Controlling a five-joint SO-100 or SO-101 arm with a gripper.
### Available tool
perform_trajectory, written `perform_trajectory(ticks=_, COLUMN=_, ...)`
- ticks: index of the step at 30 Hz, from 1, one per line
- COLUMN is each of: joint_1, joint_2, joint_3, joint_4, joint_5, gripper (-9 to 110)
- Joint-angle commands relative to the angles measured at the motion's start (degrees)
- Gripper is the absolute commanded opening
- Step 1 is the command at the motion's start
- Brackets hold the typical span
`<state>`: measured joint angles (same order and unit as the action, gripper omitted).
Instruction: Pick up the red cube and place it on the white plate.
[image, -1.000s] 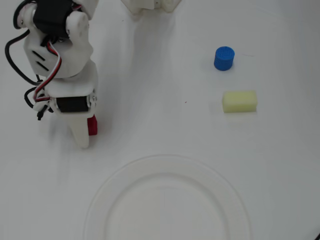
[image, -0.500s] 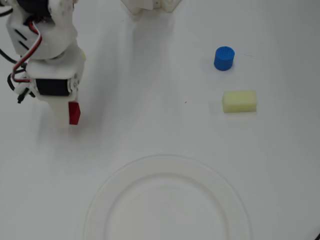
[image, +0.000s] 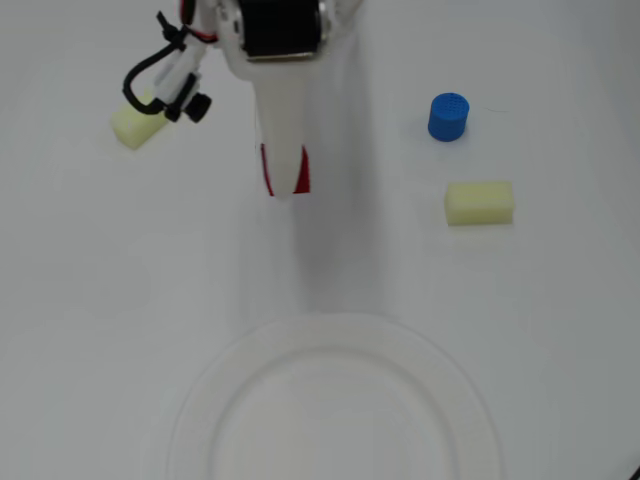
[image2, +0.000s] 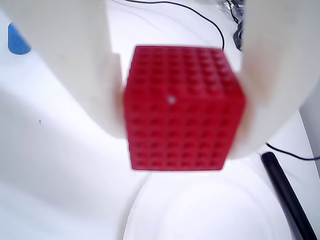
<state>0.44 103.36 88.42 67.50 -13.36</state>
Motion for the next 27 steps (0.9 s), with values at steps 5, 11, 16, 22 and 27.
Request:
perform_trajectory(ticks=5, joint_1=-4.83, joint_2=-16.61, joint_3=-19.51, joint_4=3.78, joint_5=2.9, gripper=0)
perform_trajectory(ticks=11, joint_1=-5.45, joint_2=-41.4, joint_3=-58.1, joint_4=18.72, joint_5=2.29, gripper=0)
perform_trajectory(ticks=16, joint_1=-5.71, joint_2=-61.44, joint_3=-89.56, joint_4=33.13, joint_5=2.72, gripper=0)
perform_trajectory(ticks=22, joint_1=-5.36, joint_2=-55.9, joint_3=-75.59, joint_4=31.46, joint_5=4.75, gripper=0)
perform_trajectory(ticks=27, joint_1=-3.69, joint_2=-59.06, joint_3=-71.81, joint_4=30.23, joint_5=5.89, gripper=0)
